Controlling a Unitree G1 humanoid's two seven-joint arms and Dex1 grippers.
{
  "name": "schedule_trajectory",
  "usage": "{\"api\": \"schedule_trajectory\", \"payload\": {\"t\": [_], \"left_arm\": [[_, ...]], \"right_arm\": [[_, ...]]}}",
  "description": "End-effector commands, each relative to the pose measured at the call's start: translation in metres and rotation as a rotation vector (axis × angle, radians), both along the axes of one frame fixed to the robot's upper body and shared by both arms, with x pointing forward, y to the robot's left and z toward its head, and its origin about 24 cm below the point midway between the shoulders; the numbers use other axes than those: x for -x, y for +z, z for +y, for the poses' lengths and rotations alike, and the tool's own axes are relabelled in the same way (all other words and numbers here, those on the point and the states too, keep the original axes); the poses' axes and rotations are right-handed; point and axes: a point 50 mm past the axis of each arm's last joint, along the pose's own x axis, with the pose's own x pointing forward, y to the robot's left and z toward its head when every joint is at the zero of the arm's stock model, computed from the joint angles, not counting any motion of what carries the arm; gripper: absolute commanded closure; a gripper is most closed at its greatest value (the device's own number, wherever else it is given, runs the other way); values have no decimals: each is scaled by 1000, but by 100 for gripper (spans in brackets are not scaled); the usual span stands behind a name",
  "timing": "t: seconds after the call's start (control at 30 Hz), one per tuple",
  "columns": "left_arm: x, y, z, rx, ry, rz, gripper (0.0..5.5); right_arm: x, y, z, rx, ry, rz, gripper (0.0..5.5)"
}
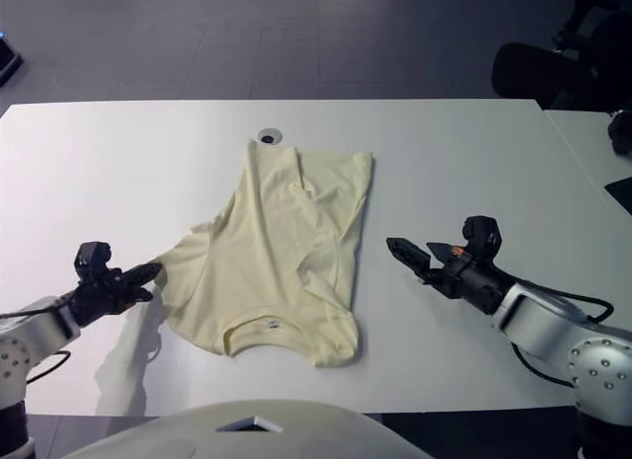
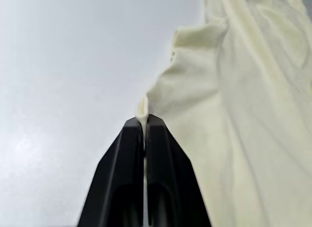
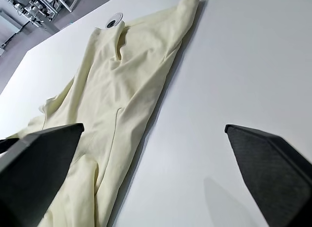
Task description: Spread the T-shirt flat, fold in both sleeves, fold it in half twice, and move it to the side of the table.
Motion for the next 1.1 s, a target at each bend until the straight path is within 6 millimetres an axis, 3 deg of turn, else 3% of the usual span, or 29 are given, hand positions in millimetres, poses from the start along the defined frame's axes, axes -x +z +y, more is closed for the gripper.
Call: {"api": "schedule_trajectory", "payload": {"t": [0.03, 0.17, 0.33, 0.6, 0.77, 0.9, 1.0, 1.1], "left_arm": [[-10, 23, -11, -36, -126, -42, 548], [-12, 38, -31, -3, -291, -54, 548], [-7, 41, -62, 57, -472, -54, 548], [-8, 20, -88, 80, -449, -38, 548], [-1, 27, -95, 198, -419, -83, 462], [-3, 49, -81, 276, -436, -158, 387], [-6, 57, -48, 51, -454, -186, 337], [3, 50, -22, -103, -581, -130, 277]], "right_arm": [[9, -2, 5, -16, -35, -4, 10], [13, -4, 8, -29, -60, -8, 10], [11, -5, 11, -38, -61, -18, 10], [6, -1, 15, 70, 57, -42, 10], [0, 0, 22, 325, 272, -86, 10], [4, 2, 23, 668, 502, -211, 10], [21, -2, 27, 832, 792, -271, 10], [41, -9, 30, 843, 969, -273, 10]]}}
